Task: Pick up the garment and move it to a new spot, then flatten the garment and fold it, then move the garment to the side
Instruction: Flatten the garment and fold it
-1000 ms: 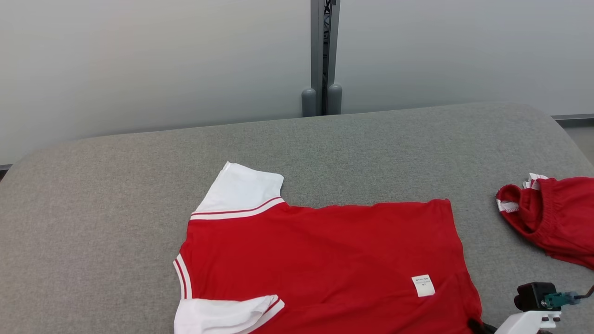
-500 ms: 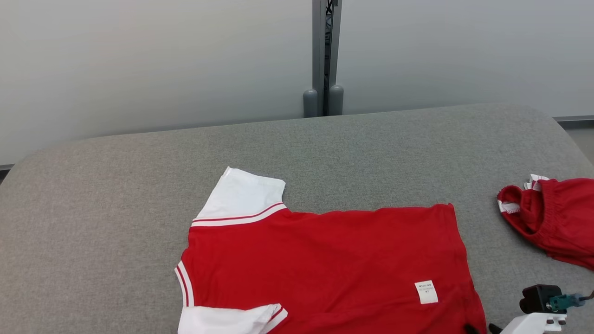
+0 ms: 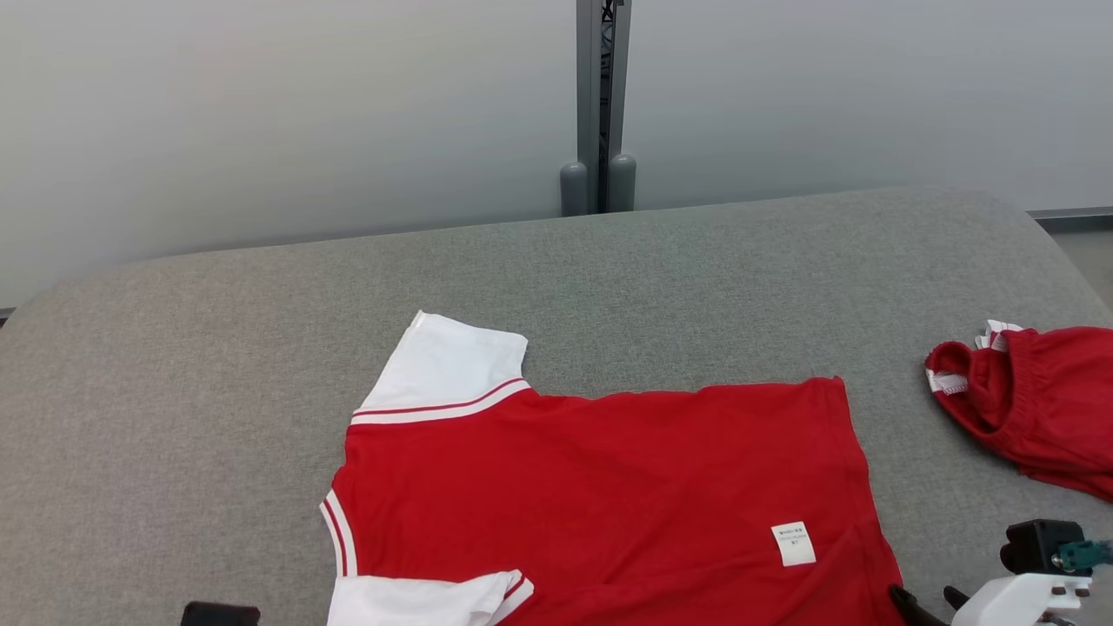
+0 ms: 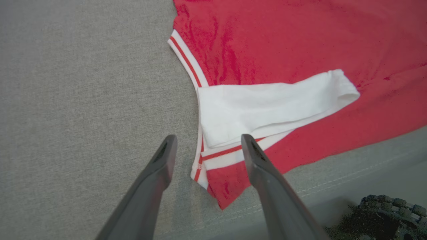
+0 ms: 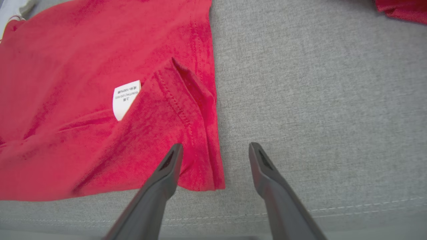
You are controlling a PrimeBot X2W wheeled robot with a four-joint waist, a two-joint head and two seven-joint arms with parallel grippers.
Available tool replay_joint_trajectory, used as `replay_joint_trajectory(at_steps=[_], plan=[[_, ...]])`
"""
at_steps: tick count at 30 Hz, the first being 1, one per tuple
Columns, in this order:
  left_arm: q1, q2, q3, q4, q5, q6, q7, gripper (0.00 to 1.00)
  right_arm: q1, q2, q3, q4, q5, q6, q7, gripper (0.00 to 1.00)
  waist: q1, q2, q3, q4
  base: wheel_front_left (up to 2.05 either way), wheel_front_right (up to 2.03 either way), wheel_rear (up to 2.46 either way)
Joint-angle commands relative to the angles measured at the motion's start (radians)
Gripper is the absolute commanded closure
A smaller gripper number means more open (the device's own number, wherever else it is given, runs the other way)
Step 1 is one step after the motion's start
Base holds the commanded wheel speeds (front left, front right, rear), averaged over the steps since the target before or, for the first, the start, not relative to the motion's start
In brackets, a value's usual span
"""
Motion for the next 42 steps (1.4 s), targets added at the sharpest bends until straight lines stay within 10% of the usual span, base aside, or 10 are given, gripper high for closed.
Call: replay_joint_trajectory(at_steps=[1,12,30,42], plan=[[-0.033,0.009,0.016,-0.006,0.022,0.007,-0.03,0.0,-0.007,0.001,-0.015,-0.021,-0.009,0.0,-0.013,0.0,0.0,0.0,0.002,-0.001,0.0,0.0,0.0],[-0.218,0.005,0.043,0.026,0.096,-0.049,-0.142,0.0,-0.122,0.016,-0.075,-0.08,-0.041,0.0,-0.131,0.0,0.0,0.0,0.068,-0.021,0.0,0.0,0.0],[-0.883,-0.05,-0.011,0.432,0.022,-0.379,0.051,0.0,-0.605,-0.01,0.108,0.258,0.053,0.0,-0.209,0.0,0.0,0.0,0.377,-0.051,0.0,0.0,0.0],[-1.177,-0.039,-0.2,0.646,-0.099,-0.406,0.17,0.0,-0.737,-0.009,0.298,0.341,0.146,0.0,-0.248,0.0,0.0,0.0,0.477,-0.111,0.0,0.0,0.0]])
